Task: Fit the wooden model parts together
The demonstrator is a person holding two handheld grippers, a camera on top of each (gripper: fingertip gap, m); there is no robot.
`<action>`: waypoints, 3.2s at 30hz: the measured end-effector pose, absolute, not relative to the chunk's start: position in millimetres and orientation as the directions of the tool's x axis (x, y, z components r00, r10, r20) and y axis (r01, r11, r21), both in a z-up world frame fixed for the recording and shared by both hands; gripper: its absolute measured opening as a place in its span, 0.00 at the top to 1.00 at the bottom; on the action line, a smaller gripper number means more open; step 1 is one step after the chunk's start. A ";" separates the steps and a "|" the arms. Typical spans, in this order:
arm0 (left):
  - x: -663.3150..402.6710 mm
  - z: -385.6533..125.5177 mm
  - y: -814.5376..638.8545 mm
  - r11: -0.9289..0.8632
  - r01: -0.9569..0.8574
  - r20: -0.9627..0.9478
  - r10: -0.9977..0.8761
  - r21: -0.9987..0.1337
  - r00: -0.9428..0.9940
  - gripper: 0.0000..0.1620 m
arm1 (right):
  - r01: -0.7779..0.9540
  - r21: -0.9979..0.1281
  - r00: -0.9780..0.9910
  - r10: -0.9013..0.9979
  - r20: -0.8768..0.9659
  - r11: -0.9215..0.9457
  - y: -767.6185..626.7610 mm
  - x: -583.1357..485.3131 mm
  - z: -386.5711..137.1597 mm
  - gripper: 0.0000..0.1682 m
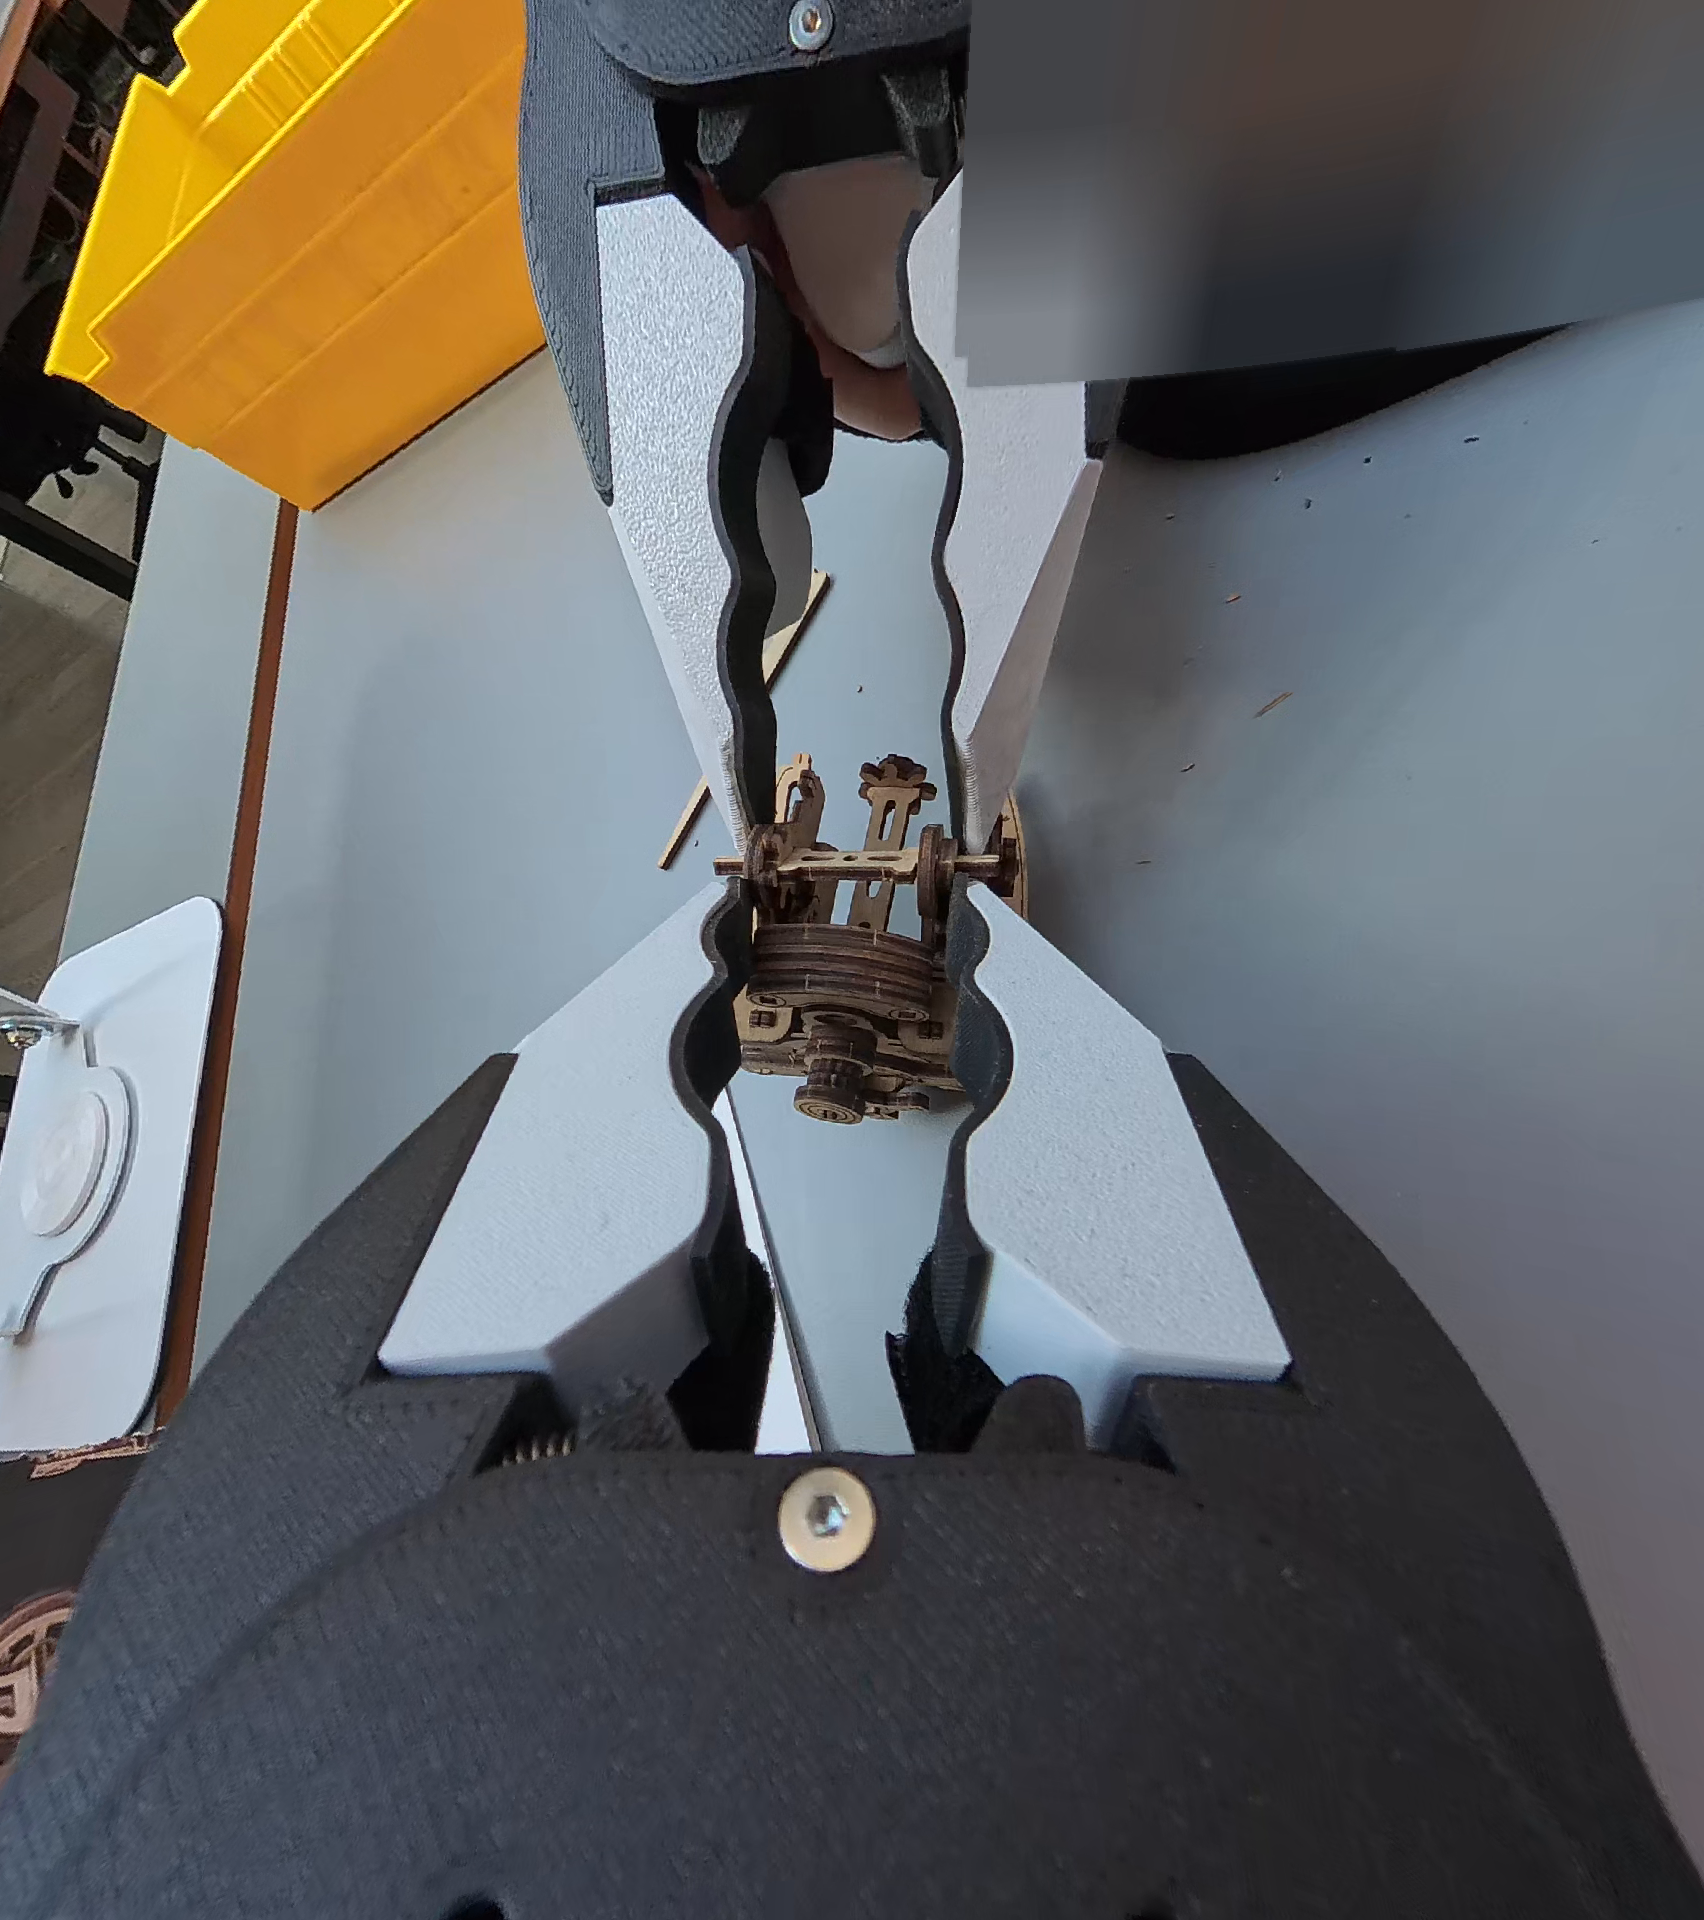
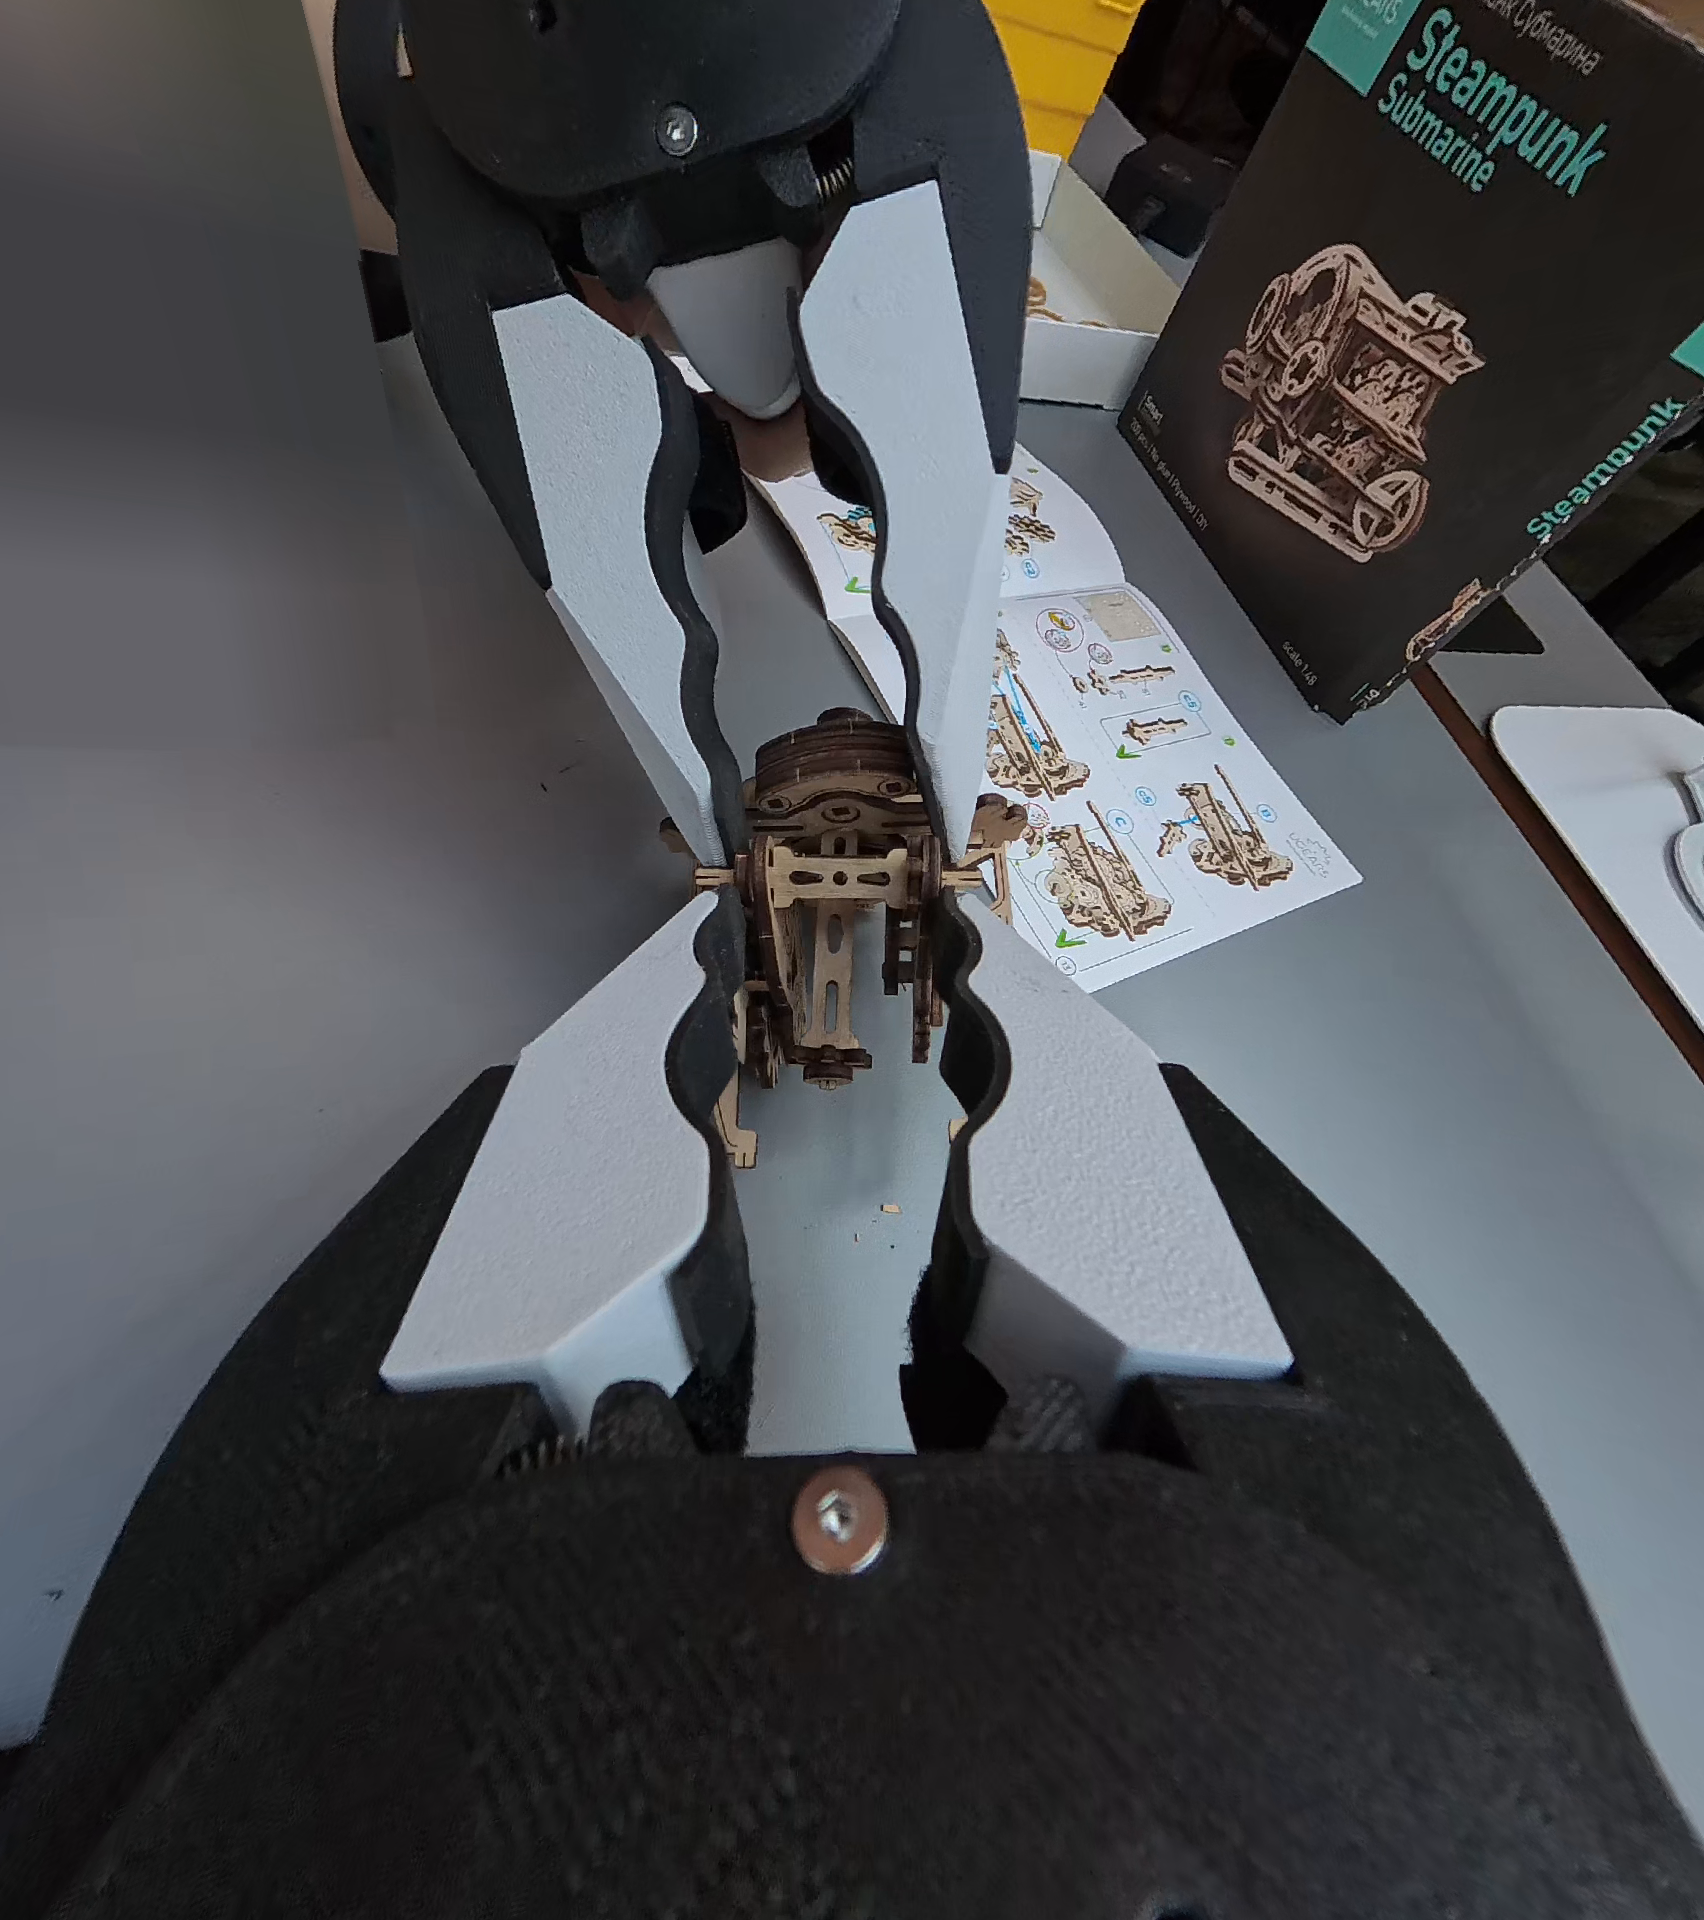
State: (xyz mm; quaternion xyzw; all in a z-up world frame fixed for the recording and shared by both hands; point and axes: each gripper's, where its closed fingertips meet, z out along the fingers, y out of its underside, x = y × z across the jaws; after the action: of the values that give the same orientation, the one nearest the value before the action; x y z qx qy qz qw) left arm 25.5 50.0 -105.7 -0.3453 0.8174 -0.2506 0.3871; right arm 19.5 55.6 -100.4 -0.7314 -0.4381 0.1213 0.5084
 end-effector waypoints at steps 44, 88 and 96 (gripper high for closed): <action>23.5 -100.1 43.4 0.728 -0.264 -0.596 -0.676 -0.633 -0.433 0.93 | 0.600 -0.793 0.612 0.696 0.375 -0.100 64.4 28.5 -104.2 0.79; 21.9 -102.7 49.0 0.724 -0.303 -0.572 -0.681 -0.620 -0.457 0.78 | 0.697 -0.717 0.517 0.674 0.527 0.026 60.3 17.5 -105.1 0.77; 20.7 -99.6 42.3 0.664 -0.301 -0.496 -0.726 -0.684 -0.476 0.78 | 0.703 -0.710 0.499 0.682 0.535 0.043 57.4 16.3 -104.6 0.82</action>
State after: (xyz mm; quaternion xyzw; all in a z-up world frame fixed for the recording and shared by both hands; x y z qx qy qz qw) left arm 20.7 42.3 -99.6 -0.3140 0.8178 -0.2632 0.4042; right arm 16.3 57.4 -104.6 -0.6917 -0.5003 -0.0100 0.5208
